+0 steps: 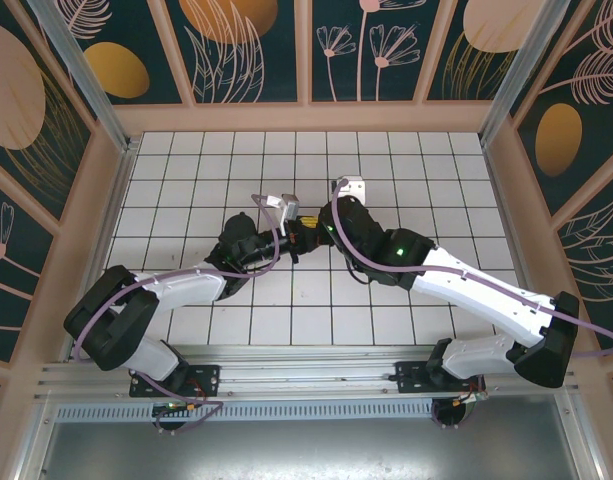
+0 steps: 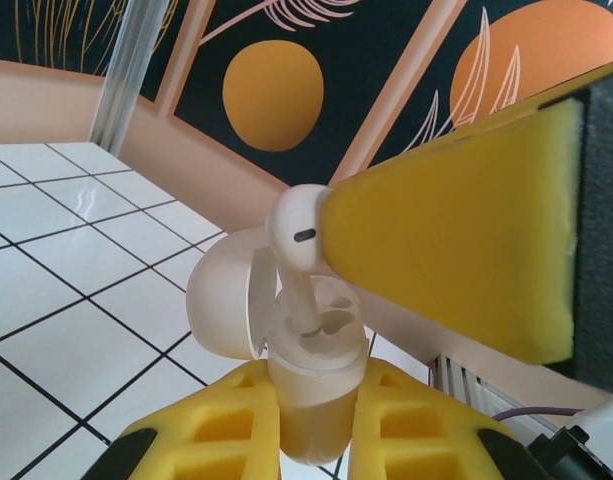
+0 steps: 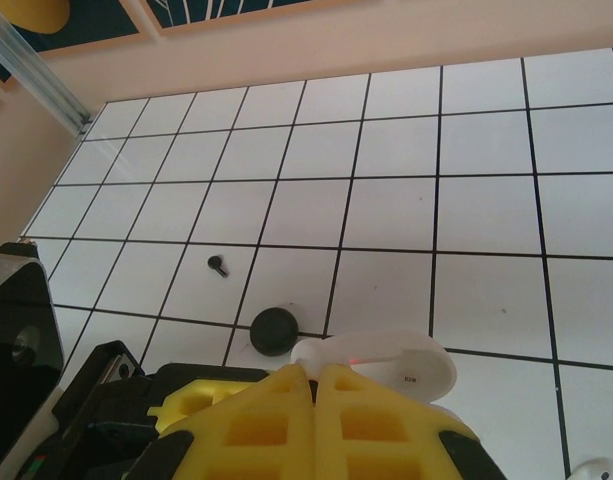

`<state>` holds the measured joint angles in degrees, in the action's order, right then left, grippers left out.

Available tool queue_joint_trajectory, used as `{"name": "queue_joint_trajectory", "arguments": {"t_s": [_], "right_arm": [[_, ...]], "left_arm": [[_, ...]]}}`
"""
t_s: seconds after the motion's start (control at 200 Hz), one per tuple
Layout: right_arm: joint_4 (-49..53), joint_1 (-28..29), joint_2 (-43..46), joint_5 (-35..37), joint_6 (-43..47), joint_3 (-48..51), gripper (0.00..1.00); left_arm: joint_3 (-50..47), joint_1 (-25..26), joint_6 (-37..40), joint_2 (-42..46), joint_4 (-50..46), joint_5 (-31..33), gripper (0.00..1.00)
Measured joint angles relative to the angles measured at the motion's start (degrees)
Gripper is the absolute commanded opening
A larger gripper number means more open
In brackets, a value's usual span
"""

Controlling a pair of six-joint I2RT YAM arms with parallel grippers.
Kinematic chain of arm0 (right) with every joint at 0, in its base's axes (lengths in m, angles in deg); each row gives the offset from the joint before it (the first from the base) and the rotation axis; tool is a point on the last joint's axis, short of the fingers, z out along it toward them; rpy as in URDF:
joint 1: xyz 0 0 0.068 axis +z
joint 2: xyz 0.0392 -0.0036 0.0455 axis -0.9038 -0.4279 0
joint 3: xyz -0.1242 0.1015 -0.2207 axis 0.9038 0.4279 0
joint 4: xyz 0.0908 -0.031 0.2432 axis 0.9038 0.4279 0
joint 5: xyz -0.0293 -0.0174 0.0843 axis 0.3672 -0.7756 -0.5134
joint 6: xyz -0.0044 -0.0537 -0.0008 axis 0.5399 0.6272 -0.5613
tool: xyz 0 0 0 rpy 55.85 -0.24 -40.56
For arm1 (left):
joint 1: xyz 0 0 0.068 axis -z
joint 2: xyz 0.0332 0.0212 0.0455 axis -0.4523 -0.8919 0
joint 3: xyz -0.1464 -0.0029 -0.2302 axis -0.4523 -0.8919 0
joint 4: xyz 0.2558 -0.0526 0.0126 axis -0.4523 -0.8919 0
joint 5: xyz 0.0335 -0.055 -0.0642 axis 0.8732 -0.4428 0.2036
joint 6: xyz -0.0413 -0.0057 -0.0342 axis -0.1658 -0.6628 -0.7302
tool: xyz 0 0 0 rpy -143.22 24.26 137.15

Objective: Insert the wireless bluetooth earbuds into the charging case

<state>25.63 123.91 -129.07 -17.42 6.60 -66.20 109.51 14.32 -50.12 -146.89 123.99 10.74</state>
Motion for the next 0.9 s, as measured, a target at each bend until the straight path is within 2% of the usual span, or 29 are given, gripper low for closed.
{"name": "queue_joint_trajectory", "arguments": {"t_s": [0.691, 0.901], "right_arm": [[1.6, 0.0, 1.4, -0.3, -0.2, 0.0, 0.03], [1.6, -0.1, 2.0, -2.6, 0.3, 0.7, 0.03]], "left_arm": [[0.0, 0.0, -0.7, 0.0, 0.6, 0.0, 0.00], [0.0, 0.0, -0.7, 0.0, 0.5, 0.0, 0.00]]}}
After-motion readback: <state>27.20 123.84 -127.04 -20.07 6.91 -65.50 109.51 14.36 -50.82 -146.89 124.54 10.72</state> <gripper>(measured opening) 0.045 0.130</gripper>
